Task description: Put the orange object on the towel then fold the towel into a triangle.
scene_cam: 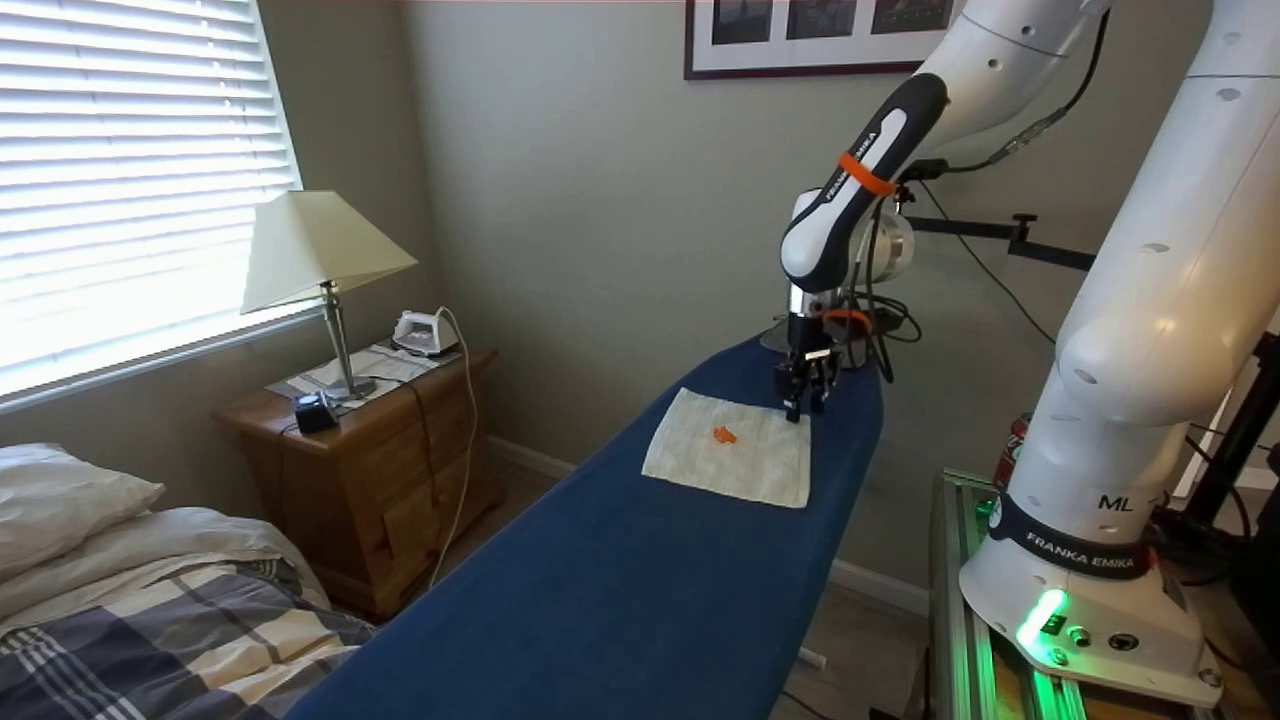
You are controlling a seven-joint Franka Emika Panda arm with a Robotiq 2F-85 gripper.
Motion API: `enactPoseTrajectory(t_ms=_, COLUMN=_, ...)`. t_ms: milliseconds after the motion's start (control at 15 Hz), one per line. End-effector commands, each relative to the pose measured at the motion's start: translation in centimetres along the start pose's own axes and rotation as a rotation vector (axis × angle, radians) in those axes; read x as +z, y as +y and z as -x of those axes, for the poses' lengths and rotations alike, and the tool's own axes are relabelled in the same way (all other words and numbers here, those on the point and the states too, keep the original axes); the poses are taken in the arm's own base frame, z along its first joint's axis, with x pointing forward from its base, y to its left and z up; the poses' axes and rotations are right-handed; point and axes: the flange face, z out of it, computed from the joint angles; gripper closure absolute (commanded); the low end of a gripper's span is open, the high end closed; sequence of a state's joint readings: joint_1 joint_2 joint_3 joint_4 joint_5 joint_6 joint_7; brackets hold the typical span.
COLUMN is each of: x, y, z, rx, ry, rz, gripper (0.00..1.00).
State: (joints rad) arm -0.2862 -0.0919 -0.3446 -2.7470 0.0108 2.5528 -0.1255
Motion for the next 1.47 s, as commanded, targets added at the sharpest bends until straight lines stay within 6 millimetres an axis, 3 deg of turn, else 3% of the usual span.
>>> enactPoseTrajectory(t_ms=0, x=0.4, y=0.5, z=-0.1, rx=0.001, ry=0.011, rz=-0.017, gripper=0.69)
enactPoseTrajectory(t_ms=333, x=0.4, y=0.4, z=-0.2, rx=-0.002, ry=0.013, rz=-0.018, gripper=0.97)
enactPoseTrajectory(t_ms=733, x=-1.3, y=-1.9, z=-0.6, rx=-0.057, ry=0.041, rz=0.004, gripper=0.95)
enactPoseTrajectory(t_ms=1400, x=-3.8, y=-11.6, z=-0.1, rx=-0.276, ry=0.098, rz=0.031, gripper=0.95)
